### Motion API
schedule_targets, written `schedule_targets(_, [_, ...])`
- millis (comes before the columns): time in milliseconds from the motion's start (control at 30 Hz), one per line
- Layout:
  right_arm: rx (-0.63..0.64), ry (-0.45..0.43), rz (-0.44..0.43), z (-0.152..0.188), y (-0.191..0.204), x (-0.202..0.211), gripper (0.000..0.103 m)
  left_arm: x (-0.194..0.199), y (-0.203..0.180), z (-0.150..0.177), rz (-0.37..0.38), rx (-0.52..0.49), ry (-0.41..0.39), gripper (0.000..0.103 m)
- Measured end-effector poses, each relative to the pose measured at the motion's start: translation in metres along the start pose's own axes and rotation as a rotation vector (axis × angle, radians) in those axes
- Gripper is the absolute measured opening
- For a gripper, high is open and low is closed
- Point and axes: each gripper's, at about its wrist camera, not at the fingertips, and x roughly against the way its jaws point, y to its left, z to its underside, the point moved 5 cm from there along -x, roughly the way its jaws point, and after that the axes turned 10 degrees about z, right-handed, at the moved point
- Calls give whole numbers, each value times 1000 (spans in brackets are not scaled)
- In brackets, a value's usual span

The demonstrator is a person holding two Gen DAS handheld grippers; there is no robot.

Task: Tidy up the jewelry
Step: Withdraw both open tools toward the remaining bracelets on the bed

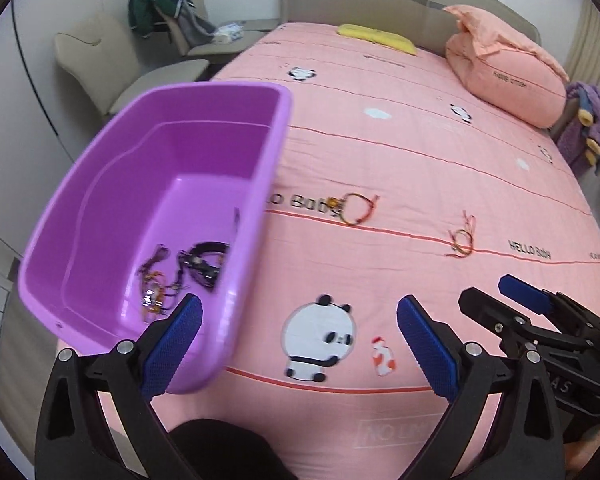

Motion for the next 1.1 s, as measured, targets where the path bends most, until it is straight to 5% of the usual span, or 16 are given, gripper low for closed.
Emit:
schedule_targets(500, [-164,-30,155,25,-127,-48,72,-106,-52,-2,45,-49,61,96])
schedule_targets(1100, [-192,-65,213,12,-164,-134,72,-225,-48,-4,27,-41,72,96])
